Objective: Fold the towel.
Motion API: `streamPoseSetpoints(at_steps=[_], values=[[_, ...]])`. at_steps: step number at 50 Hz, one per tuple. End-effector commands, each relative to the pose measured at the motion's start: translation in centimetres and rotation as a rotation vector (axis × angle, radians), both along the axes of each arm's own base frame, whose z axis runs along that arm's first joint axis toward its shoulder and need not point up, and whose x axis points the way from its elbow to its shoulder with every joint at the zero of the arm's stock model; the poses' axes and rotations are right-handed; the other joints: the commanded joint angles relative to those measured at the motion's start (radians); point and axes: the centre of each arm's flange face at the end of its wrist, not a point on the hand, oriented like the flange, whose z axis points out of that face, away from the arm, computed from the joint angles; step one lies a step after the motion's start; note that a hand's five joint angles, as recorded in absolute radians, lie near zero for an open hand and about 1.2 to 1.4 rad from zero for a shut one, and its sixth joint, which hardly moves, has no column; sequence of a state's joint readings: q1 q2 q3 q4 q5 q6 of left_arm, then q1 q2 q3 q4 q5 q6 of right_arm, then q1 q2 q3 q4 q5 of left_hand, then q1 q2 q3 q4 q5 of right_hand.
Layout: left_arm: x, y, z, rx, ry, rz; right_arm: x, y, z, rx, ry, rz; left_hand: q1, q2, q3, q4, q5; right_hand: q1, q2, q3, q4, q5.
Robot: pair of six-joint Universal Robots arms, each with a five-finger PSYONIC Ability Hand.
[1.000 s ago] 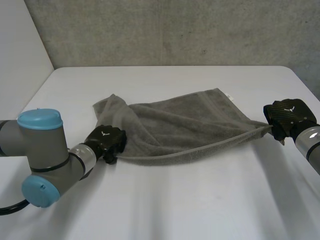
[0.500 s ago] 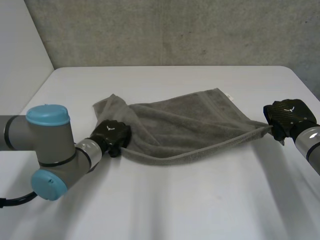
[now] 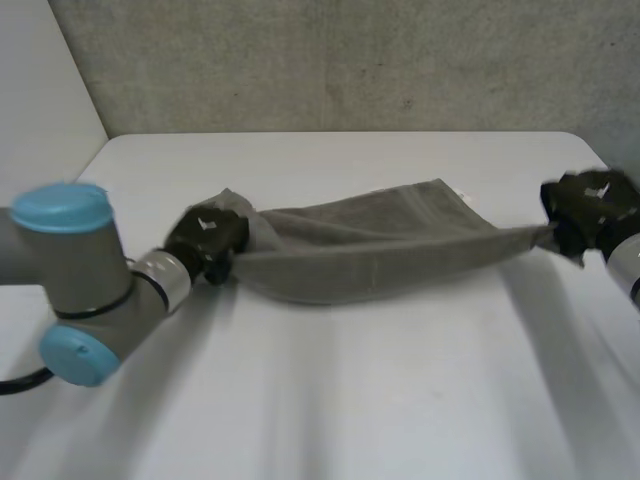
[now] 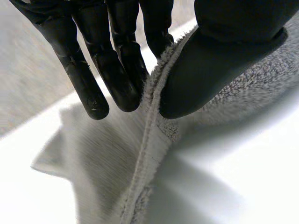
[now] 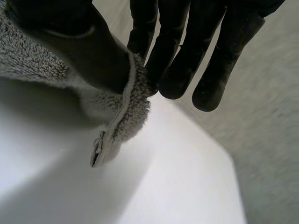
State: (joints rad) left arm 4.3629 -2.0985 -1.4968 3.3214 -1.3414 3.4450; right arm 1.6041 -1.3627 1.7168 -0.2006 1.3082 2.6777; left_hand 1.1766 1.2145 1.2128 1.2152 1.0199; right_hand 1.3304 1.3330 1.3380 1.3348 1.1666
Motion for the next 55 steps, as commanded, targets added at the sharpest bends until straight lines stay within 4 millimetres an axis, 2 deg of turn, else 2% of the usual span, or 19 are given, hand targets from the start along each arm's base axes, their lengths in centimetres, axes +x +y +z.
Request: streamPoseSetpoints(at_steps=[1,2,3,5,8,10,12,19,24,30,36,38,40,41,43,44,46,50,55], values=[[1.8,1.8,8.4,-0.220,0.074,0.034,0.4,2.1,8.2,-0.162,-0.109,0.057,0.220,0.182,0.184,0.181,0.202,0.066,0.063,0.058,0.061,0.055],[2.2,2.6,10.8,-0.285,0.096,0.037,0.4,3.0,10.5,-0.195,-0.123,0.086,0.220,0.182,0.184,0.181,0.202,0.066,0.063,0.058,0.061,0.055],[2.2,2.6,10.8,-0.286,0.096,0.037,0.4,3.0,10.5,-0.195,-0.124,0.087,0.220,0.182,0.184,0.181,0.202,0.066,0.063,0.058,0.061,0.055],[3.0,4.6,16.1,-0.437,0.150,0.043,0.4,4.6,14.6,-0.239,-0.128,0.134,0.220,0.182,0.184,0.181,0.202,0.066,0.063,0.058,0.061,0.055],[3.4,5.7,18.4,-0.504,0.174,0.049,0.5,5.3,16.4,-0.253,-0.125,0.151,0.220,0.182,0.184,0.181,0.202,0.066,0.063,0.058,0.061,0.055],[4.2,7.0,21.9,-0.602,0.216,0.061,0.5,6.1,18.6,-0.228,-0.118,0.180,0.220,0.182,0.184,0.181,0.202,0.066,0.063,0.058,0.061,0.055],[4.3,7.1,22.5,-0.611,0.228,0.069,0.3,5.6,19.0,-0.205,-0.108,0.178,0.220,0.182,0.184,0.181,0.202,0.066,0.063,0.058,0.061,0.055],[3.5,3.2,17.9,-0.432,0.163,0.097,0.8,2.6,16.1,-0.038,0.047,0.199,0.220,0.182,0.184,0.181,0.202,0.066,0.063,0.058,0.061,0.055],[2.2,-1.1,10.9,-0.219,0.068,0.100,3.2,0.3,10.6,0.101,0.216,0.213,0.220,0.182,0.184,0.181,0.202,0.066,0.063,0.058,0.061,0.055],[1.1,-4.4,8.7,-0.209,0.016,0.092,5.0,-2.1,7.9,0.080,0.258,0.197,0.220,0.182,0.184,0.181,0.202,0.066,0.063,0.058,0.061,0.055],[0.3,-8.4,12.1,-0.394,0.022,0.124,7.8,-5.9,10.3,-0.296,0.176,0.133,0.220,0.182,0.184,0.181,0.202,0.066,0.063,0.058,0.061,0.055],[0.1,-9.4,16.8,-0.574,0.106,0.158,8.5,-7.3,13.2,-0.565,0.071,0.084,0.220,0.182,0.184,0.181,0.202,0.066,0.063,0.058,0.061,0.055],[-0.3,-9.5,18.6,-0.671,0.155,0.164,8.3,-7.5,14.9,-0.689,0.017,0.048,0.220,0.182,0.184,0.181,0.202,0.066,0.063,0.058,0.061,0.055],[-0.3,-9.5,18.6,-0.672,0.156,0.164,8.3,-7.5,14.9,-0.690,0.016,0.048,0.220,0.182,0.184,0.181,0.202,0.066,0.063,0.058,0.061,0.055],[0.0,-8.6,23.4,-0.881,0.282,0.199,7.7,-5.8,19.3,-0.905,-0.064,0.011,0.220,0.182,0.184,0.181,0.202,0.066,0.063,0.058,0.061,0.055],[0.0,-8.6,23.4,-0.882,0.283,0.199,7.7,-5.8,19.4,-0.906,-0.065,0.011,0.220,0.182,0.184,0.181,0.202,0.066,0.063,0.058,0.061,0.055],[1.7,-6.9,27.2,-1.013,0.398,0.236,7.0,-3.8,22.2,-0.988,-0.099,-0.001,0.220,0.182,0.184,0.181,0.202,0.066,0.063,0.058,0.061,0.055],[2.6,-6.5,27.3,-1.005,0.428,0.243,7.0,-3.7,21.5,-0.926,-0.089,0.015,0.220,0.182,0.184,0.181,0.202,0.066,0.063,0.058,0.061,0.055],[3.8,-7.7,22.4,-0.841,0.346,0.264,7.1,-3.8,18.4,-0.717,-0.027,0.073,0.220,0.182,0.184,0.181,0.202,0.066,0.063,0.058,0.061,0.055]])
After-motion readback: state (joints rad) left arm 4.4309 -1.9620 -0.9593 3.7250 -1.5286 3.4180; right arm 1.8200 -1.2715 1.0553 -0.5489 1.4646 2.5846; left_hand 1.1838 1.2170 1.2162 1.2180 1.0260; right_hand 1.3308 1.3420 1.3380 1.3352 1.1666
